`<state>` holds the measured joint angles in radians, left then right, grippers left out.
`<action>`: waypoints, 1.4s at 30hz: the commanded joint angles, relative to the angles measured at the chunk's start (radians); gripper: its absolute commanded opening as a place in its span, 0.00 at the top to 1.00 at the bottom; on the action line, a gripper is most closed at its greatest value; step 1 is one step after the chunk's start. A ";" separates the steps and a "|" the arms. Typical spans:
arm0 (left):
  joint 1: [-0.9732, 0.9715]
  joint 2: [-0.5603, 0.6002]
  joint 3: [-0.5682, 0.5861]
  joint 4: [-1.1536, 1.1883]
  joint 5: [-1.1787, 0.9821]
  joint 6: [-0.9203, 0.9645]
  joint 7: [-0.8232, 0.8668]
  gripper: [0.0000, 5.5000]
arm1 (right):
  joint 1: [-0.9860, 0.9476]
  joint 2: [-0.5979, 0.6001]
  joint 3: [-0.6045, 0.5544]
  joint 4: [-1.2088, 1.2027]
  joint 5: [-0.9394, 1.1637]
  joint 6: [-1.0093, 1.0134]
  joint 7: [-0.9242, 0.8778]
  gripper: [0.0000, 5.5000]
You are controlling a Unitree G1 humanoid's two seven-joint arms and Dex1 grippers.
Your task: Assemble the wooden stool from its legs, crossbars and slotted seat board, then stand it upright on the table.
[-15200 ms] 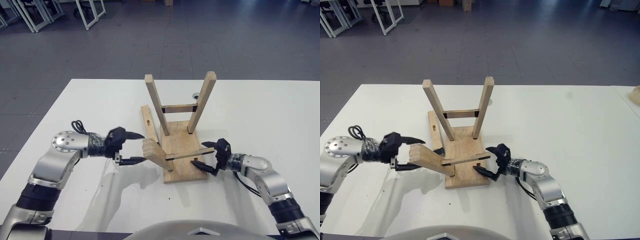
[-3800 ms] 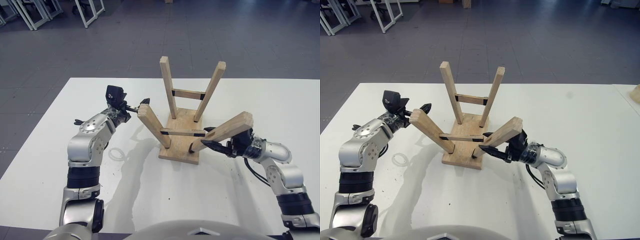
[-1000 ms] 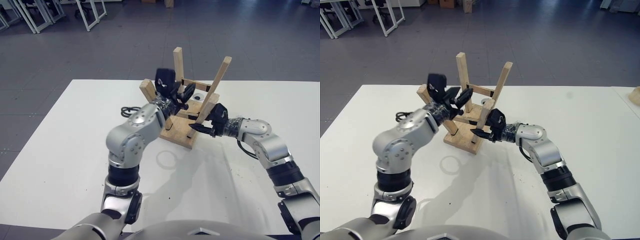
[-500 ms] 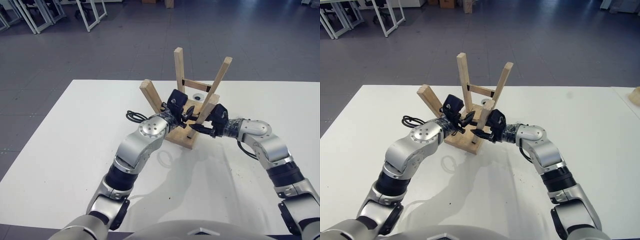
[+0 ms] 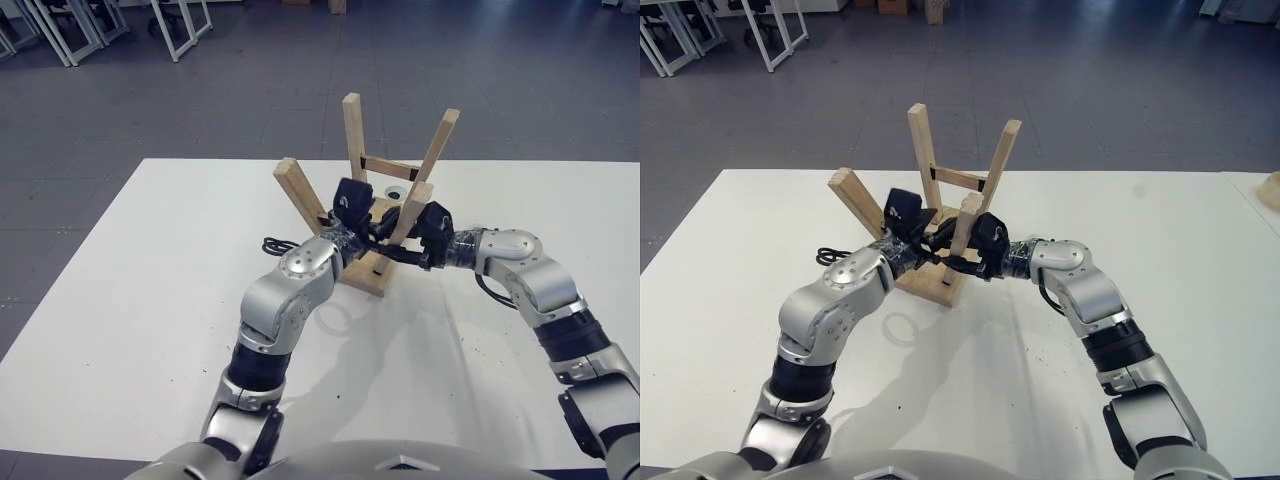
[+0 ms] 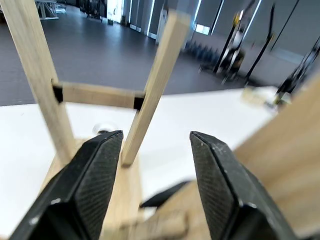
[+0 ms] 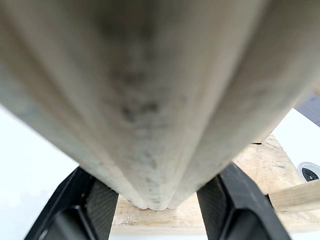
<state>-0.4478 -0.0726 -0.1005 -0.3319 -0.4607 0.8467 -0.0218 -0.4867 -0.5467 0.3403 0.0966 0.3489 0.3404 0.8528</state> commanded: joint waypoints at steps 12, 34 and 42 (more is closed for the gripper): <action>0.165 -0.046 -0.059 0.186 -0.050 0.344 0.155 0.55 | 0.136 -0.060 0.115 0.063 -0.122 0.225 -0.031 0.63; -0.555 0.020 0.580 -0.043 -0.430 0.301 0.264 0.55 | 0.135 -0.180 0.194 0.193 -0.112 0.118 0.169 0.63; -0.656 0.447 0.721 0.159 -0.378 0.241 0.323 0.55 | 0.236 -0.244 0.175 0.173 -0.003 -0.062 0.380 0.63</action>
<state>-1.1935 0.2274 0.6262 -0.2630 -0.9588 1.0894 0.2892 -0.4540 -0.7061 0.3872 0.1589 0.4654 0.1749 1.0665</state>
